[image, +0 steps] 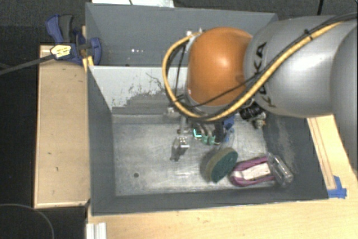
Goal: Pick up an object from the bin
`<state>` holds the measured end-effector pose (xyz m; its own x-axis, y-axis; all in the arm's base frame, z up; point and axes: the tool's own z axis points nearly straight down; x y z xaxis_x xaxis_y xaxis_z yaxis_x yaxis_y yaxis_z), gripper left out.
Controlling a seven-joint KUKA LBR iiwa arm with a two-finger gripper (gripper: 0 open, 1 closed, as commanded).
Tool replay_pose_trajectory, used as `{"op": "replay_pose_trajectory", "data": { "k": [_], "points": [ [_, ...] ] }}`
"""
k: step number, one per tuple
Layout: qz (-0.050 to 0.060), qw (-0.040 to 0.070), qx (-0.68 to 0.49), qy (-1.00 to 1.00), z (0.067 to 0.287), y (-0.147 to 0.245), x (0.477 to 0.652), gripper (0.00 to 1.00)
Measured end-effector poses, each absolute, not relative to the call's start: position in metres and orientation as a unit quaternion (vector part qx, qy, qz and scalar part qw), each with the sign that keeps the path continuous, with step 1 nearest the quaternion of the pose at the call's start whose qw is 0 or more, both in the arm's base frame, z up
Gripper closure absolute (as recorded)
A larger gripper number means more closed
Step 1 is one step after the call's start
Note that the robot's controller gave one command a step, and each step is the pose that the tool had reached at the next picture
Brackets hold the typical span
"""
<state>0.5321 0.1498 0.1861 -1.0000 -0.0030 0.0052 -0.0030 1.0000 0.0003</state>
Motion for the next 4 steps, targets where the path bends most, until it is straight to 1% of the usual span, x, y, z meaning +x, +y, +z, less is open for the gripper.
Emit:
{"op": "replay_pose_trajectory", "data": {
  "k": [1,2,3,4],
  "points": [
    [-0.001,-0.004,0.033,-0.999,0.072,0.064,0.584,0.0],
    [-0.001,-0.006,0.034,-0.999,0.076,0.066,0.585,1.0],
    [-0.001,-0.003,0.032,-0.999,0.074,0.066,0.583,0.0],
    [0.0,-0.002,0.032,-0.999,0.079,-0.001,0.561,0.0]
  ]
}}
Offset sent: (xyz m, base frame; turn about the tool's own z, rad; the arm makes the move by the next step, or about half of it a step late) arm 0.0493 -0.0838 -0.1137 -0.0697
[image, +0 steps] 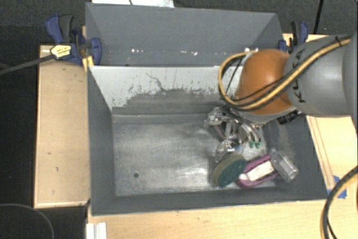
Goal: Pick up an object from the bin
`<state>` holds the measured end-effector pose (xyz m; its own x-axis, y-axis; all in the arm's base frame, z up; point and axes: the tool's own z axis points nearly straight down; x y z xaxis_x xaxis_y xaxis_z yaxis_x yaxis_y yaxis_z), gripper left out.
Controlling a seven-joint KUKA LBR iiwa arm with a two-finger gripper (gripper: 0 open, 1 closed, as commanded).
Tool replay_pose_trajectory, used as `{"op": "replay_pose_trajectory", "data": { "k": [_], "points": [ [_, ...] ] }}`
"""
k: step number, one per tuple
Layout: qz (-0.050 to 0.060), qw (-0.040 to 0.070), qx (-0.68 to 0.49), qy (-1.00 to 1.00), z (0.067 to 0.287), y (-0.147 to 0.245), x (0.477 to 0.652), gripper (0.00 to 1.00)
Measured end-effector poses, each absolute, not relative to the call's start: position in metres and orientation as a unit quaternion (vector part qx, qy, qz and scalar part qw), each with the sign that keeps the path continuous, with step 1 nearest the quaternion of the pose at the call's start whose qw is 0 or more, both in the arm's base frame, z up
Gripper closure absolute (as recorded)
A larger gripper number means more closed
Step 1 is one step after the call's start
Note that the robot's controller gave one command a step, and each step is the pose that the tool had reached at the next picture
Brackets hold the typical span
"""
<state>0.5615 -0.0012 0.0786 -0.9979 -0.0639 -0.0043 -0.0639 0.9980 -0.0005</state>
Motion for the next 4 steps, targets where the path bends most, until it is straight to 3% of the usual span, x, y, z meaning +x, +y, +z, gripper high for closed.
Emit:
{"op": "replay_pose_trajectory", "data": {
  "k": [1,2,3,4],
  "points": [
    [0.005,-0.004,-0.105,0.994,0.076,-0.087,0.519,0.0],
    [0.016,-0.026,-0.14,0.99,0.102,-0.122,0.544,0.0],
    [0.016,-0.013,-0.249,0.968,0.091,-0.117,0.556,0.0],
    [0.004,-0.006,-0.113,0.994,0.087,-0.103,0.566,0.0]
  ]
}}
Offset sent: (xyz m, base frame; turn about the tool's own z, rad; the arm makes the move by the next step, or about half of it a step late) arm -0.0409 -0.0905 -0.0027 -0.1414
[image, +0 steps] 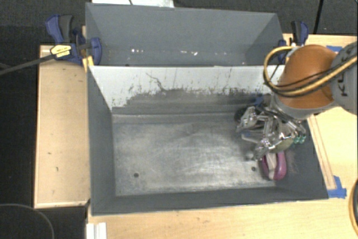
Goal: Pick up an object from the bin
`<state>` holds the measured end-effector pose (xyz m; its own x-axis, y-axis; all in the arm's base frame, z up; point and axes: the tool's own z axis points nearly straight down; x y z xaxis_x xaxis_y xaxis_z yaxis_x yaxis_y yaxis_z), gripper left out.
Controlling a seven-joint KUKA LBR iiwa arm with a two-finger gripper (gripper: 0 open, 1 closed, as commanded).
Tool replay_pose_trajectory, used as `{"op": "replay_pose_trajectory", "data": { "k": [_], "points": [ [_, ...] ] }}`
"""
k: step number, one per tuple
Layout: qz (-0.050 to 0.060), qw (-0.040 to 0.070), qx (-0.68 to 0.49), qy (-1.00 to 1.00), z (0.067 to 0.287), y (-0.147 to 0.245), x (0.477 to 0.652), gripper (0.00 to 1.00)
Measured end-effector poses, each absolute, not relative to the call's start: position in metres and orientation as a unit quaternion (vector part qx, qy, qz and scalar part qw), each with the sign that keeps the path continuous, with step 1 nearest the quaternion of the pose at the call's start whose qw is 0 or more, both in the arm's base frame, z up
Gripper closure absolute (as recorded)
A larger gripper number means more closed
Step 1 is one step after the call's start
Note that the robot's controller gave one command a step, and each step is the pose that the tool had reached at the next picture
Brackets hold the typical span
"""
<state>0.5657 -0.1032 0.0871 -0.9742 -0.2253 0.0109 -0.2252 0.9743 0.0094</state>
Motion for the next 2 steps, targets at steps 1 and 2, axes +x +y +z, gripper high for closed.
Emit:
{"op": "replay_pose_trajectory", "data": {
  "k": [1,2],
  "points": [
    [-0.001,-0.003,0.086,-0.996,0.12,-0.073,0.591,0.0],
    [-0.009,-0.009,0.354,-0.935,0.085,-0.11,0.596,0.0]
  ]
}}
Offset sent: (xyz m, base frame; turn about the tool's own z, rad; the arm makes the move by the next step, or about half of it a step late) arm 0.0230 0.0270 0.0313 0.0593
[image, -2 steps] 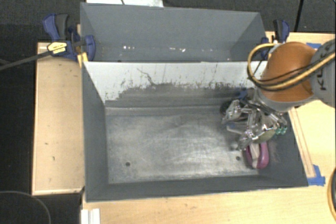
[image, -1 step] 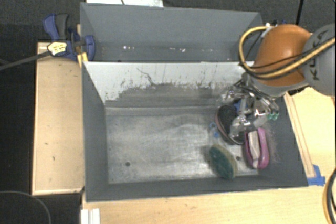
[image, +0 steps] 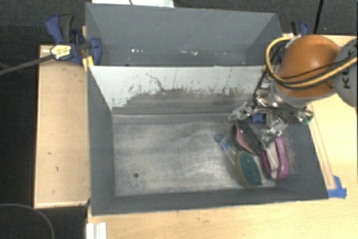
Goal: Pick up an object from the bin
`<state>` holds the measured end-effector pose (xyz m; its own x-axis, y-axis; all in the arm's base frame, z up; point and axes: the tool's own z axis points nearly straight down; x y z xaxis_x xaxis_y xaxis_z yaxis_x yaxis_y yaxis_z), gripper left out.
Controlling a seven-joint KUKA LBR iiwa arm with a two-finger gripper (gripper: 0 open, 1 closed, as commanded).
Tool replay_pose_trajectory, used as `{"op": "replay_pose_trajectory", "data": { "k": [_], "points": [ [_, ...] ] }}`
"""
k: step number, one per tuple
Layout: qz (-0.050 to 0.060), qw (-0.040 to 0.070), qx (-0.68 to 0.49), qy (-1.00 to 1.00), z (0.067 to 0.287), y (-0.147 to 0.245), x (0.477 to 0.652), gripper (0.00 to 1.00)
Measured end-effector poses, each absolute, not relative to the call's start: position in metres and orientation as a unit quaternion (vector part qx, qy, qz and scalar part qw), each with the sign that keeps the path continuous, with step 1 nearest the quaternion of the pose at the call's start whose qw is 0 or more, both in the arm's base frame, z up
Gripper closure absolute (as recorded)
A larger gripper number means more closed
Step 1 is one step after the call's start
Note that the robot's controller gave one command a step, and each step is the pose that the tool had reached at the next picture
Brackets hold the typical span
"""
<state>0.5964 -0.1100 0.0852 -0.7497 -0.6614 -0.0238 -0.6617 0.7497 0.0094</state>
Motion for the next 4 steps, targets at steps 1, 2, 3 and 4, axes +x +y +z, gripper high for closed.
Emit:
{"op": "replay_pose_trajectory", "data": {
  "k": [1,2,3,4],
  "points": [
    [0.003,0.006,-0.356,0.934,0.079,-0.115,0.593,1.0],
    [0.008,0.013,-0.354,0.935,0.079,-0.11,0.595,0.0],
    [-0.001,0.006,-0.344,0.939,0.156,-0.062,0.584,0.0],
    [0.003,-0.001,-0.393,0.92,0.117,-0.016,0.533,0.0]
  ]
}}
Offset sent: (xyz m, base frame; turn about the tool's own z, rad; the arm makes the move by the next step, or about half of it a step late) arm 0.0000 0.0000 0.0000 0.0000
